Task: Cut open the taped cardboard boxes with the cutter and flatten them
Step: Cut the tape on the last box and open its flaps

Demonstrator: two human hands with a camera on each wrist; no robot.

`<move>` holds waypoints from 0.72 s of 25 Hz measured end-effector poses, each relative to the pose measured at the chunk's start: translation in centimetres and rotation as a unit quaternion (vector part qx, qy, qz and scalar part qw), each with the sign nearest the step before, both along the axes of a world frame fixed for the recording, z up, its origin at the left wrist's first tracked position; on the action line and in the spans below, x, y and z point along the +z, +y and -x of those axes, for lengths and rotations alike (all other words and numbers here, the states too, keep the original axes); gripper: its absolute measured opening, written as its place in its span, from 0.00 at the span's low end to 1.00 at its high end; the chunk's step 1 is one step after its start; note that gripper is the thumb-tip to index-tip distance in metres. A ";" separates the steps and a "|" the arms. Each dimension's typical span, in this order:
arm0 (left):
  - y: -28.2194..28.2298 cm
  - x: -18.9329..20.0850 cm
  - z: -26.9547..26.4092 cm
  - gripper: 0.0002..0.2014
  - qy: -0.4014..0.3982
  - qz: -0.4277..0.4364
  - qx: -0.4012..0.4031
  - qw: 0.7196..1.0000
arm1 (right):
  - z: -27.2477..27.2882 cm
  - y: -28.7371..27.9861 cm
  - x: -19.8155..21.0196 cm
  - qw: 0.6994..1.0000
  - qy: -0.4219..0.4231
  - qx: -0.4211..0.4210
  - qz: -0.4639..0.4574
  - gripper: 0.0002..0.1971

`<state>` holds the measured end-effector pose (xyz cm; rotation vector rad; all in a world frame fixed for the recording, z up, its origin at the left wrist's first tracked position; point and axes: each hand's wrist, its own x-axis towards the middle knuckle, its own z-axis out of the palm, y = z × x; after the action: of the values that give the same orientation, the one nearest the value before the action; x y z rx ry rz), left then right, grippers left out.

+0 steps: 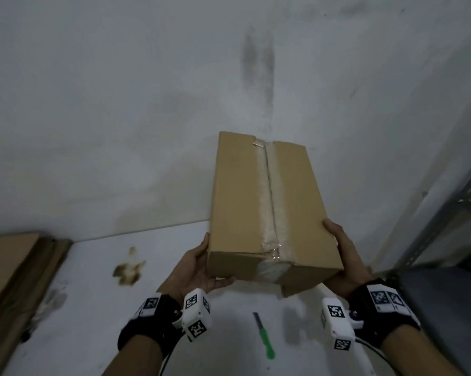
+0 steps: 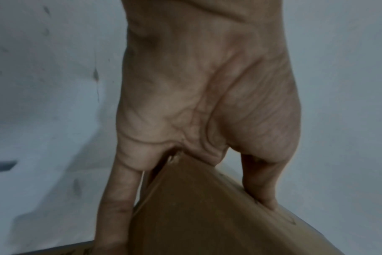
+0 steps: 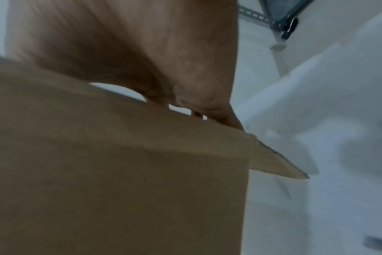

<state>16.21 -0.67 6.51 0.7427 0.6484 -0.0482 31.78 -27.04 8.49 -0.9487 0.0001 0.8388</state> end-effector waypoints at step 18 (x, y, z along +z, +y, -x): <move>8.2 -10.0 22.7 0.18 0.218 -0.215 0.017 0.952 | 15.2 14.6 -11.9 0.967 -0.026 0.149 0.206 0.40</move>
<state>-6.53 7.54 -3.53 1.1563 1.1153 -0.0402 16.57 -12.40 -3.43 -1.3846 -0.0154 1.1172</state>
